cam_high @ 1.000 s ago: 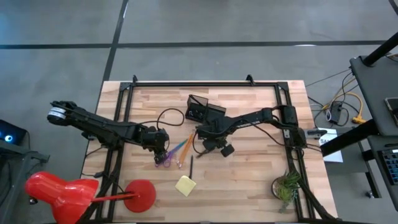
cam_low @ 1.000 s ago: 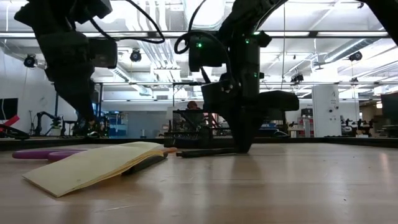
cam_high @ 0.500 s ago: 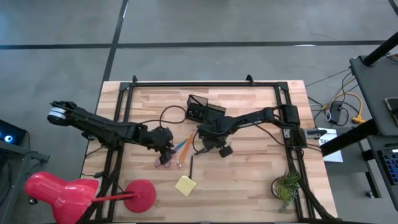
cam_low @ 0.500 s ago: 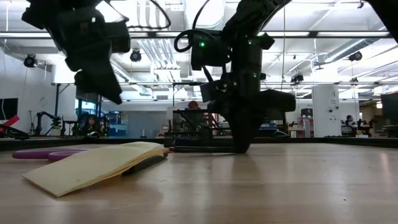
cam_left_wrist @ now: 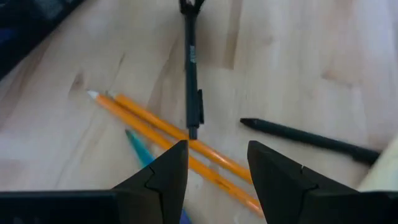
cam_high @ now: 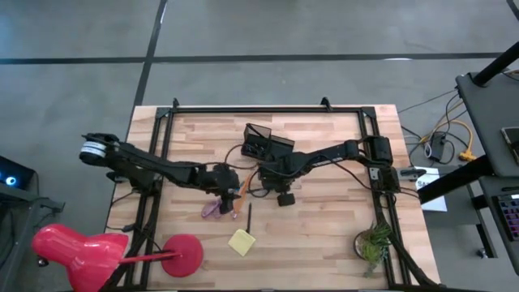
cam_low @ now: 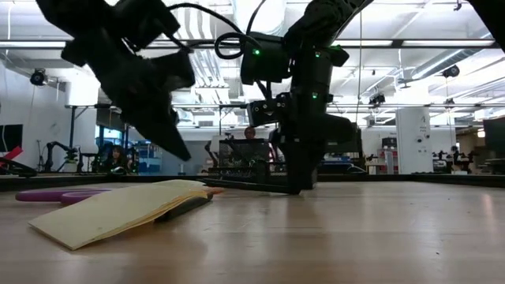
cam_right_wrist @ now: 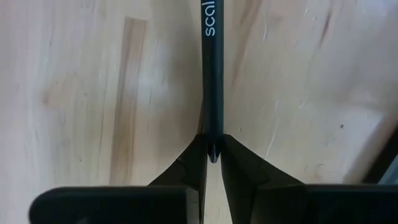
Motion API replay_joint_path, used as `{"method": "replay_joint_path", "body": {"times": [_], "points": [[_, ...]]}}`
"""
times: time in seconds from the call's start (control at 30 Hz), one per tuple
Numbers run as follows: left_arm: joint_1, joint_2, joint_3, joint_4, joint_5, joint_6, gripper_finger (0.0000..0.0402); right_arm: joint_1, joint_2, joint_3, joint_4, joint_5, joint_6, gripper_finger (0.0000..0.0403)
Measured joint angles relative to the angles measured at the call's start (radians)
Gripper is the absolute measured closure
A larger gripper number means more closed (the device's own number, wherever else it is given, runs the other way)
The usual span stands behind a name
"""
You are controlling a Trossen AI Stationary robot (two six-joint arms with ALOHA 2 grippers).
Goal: Pick and place office supplies into organizer
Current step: Put the top black pen into the black desk organizer
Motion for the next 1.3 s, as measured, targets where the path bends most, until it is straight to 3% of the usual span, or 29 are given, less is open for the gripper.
{"method": "replay_joint_path", "body": {"times": [0.23,1.03,1.17,1.3], "points": [[0.002,0.102,0.059,0.052,0.002,0.088,0.0249,0.001,0.000,0.000,0.009,0.008,0.017,0.0375],[0.042,0.230,0.067,0.076,-0.064,0.090,0.0251,0.001,-0.002,0.002,0.045,0.008,0.017,0.0375],[0.042,0.234,0.068,0.092,-0.065,0.117,0.0281,0.001,-0.002,0.002,0.046,0.008,0.017,0.0375],[0.042,0.234,0.068,0.093,-0.063,0.141,0.0338,0.001,-0.007,0.002,0.046,0.007,0.018,0.0375]]}}
